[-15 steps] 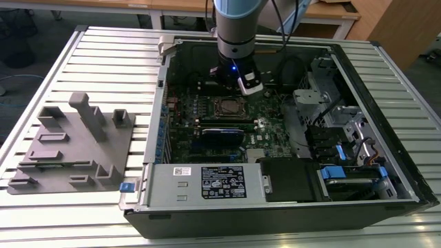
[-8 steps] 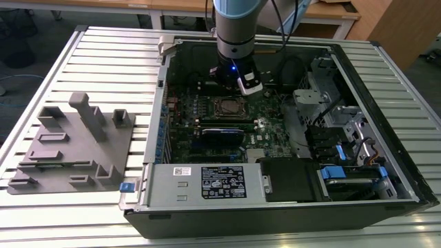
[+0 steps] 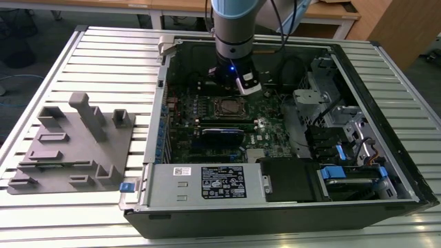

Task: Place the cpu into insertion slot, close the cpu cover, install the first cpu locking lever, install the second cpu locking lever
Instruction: 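Install the first cpu locking lever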

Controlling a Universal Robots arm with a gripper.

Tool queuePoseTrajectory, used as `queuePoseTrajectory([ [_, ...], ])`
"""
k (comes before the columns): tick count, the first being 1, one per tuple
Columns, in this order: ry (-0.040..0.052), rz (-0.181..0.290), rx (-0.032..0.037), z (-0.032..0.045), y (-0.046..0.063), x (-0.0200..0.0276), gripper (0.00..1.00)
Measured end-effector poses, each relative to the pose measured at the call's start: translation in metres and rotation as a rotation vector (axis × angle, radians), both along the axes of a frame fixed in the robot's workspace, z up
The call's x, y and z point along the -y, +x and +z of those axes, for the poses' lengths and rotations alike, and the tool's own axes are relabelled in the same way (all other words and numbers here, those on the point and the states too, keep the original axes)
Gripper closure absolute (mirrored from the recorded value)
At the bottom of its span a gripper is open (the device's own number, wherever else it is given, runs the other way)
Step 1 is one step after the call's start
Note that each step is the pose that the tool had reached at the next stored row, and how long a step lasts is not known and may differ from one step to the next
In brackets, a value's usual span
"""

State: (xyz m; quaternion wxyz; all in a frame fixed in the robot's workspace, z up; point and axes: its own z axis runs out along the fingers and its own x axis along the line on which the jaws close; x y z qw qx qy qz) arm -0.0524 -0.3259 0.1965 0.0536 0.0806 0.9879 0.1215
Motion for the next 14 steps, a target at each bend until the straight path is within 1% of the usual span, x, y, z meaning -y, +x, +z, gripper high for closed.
queuePoseTrajectory([
  [8,-0.0002,0.000,0.0123,-0.0027,-0.0011,0.0004,0.89],
  [14,-0.0001,0.000,0.0132,-0.0021,-0.0012,0.0004,0.89],
])
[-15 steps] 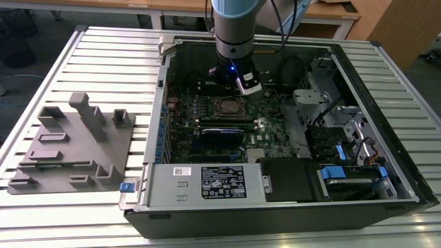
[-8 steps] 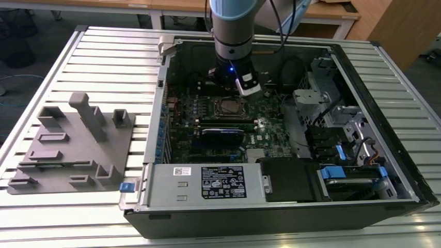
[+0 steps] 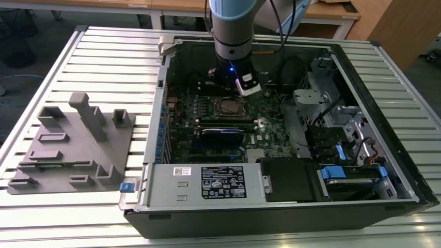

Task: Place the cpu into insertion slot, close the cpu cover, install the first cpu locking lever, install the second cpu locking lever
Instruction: 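Install the first cpu locking lever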

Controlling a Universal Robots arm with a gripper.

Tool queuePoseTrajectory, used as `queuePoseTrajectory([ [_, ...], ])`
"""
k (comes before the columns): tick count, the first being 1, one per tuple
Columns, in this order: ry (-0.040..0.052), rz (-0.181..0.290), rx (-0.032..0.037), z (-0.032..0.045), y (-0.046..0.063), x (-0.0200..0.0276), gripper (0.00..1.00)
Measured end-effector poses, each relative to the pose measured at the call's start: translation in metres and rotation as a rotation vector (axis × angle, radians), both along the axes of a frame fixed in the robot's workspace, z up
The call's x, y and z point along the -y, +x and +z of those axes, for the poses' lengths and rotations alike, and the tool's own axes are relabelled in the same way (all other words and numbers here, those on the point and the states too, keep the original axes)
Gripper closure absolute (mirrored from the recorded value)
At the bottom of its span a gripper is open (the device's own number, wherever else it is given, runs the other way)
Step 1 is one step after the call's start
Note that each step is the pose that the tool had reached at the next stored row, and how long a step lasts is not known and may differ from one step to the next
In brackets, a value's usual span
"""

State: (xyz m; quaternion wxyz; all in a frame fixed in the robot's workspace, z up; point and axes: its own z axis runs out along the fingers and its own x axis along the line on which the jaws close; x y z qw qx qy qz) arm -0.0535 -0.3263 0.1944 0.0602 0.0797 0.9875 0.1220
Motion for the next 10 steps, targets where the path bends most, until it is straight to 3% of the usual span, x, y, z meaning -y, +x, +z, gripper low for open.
queuePoseTrajectory([
  [10,0.0001,0.000,-0.0001,0.0015,0.0000,0.0000,0.89],
])
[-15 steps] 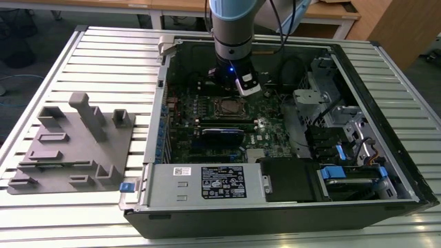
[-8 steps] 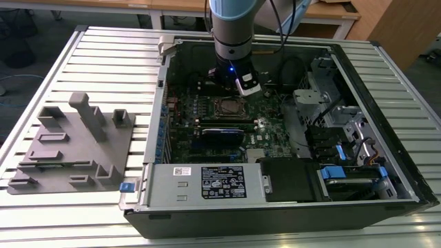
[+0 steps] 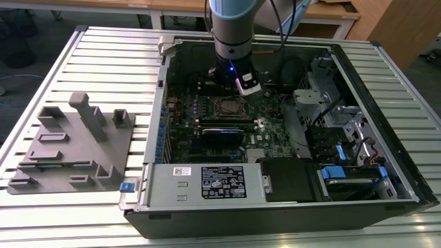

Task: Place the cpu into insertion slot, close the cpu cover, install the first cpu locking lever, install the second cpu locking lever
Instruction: 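Install the first cpu locking lever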

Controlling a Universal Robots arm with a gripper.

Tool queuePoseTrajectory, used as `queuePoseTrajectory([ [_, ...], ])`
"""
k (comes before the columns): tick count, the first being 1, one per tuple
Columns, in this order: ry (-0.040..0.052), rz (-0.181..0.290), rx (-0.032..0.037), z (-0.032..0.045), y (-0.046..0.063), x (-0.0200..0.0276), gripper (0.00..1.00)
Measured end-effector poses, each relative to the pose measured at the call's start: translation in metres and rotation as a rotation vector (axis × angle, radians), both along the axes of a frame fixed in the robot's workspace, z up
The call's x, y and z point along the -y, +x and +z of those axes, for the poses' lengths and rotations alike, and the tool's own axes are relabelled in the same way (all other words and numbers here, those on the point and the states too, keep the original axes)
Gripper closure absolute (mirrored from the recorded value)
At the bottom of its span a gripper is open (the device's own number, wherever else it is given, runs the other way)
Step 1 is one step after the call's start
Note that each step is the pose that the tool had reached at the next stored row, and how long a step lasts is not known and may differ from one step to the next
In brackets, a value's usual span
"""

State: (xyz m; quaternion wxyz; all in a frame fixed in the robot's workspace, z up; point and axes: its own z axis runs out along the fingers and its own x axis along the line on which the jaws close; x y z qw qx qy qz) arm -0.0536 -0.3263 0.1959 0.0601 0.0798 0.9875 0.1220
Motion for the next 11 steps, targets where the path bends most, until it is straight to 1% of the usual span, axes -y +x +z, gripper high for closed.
queuePoseTrajectory([
  [2,0.0002,0.000,0.0001,0.0007,0.0000,0.0000,0.89],
  [4,0.0028,0.000,0.0006,0.0008,0.0000,0.0000,0.89],
  [5,0.0034,0.000,0.0022,0.0008,0.0000,-0.0001,0.89],
  [8,0.0035,0.000,0.0133,0.0008,0.0000,0.0000,0.89],
  [11,0.0035,0.000,0.0219,0.0006,-0.0005,0.0000,0.89],
])
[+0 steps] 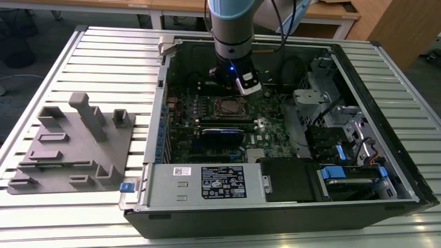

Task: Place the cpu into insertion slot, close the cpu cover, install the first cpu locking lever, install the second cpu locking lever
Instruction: 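Install the first cpu locking lever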

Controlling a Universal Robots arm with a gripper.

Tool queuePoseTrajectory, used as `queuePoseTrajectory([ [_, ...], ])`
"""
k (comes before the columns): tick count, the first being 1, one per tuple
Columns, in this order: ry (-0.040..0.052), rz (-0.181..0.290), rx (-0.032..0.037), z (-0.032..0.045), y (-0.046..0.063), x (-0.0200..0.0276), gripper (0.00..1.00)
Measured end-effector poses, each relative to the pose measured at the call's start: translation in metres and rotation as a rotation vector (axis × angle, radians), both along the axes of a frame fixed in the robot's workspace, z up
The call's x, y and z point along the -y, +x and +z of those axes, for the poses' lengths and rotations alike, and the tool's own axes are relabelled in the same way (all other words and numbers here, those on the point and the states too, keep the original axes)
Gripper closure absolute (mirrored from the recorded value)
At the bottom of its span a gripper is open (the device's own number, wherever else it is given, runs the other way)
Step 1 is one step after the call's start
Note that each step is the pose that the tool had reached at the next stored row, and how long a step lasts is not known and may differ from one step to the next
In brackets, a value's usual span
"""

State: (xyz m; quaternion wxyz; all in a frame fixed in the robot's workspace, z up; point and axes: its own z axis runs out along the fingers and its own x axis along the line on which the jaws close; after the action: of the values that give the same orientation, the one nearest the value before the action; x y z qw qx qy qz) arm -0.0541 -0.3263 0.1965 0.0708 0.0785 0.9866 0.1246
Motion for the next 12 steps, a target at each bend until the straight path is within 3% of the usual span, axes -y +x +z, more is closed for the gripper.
queuePoseTrajectory([
  [5,0.0004,0.000,0.0086,-0.0007,-0.0025,0.0000,0.89],
  [12,0.0010,0.000,0.0133,-0.0013,-0.0048,0.0000,0.89],
])
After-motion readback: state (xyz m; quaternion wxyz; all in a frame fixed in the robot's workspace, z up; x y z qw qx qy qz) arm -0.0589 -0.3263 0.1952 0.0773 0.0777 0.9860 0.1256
